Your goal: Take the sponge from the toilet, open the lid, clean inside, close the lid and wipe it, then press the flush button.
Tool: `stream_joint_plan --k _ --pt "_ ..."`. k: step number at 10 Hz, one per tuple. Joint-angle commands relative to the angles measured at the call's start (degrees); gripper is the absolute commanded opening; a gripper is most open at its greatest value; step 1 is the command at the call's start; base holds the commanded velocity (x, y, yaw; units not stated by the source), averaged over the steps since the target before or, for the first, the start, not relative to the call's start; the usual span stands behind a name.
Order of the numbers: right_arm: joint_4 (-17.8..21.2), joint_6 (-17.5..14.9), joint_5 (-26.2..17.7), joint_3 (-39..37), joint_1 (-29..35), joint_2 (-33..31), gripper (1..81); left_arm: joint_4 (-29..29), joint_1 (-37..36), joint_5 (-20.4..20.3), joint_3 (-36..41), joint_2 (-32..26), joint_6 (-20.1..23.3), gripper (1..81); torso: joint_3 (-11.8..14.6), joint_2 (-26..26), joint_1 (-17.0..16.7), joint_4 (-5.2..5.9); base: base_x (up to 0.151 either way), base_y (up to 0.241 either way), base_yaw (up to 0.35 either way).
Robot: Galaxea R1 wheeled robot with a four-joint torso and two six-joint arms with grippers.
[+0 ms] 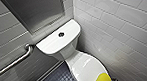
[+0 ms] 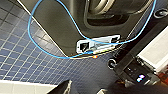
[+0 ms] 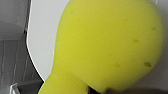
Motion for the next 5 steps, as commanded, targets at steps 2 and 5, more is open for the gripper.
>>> stream_joint_plan --k 2,5 --pt "-0.45 0.30 2.10 5.85 -2.72 -7.93 1.0 0.69 2.37 6.06 0.17 -0.73 0.04 81.1 0.00 0.00 0.00 0.00 0.000 0.000 0.000" --pt "-0.36 0.21 0.79 13.38 -4.84 -12.40 1.0 1.39 1.93 6.06 0.25 -0.73 0.04 81.1 0.00 0.00 0.00 0.00 0.000 0.000 0.000"
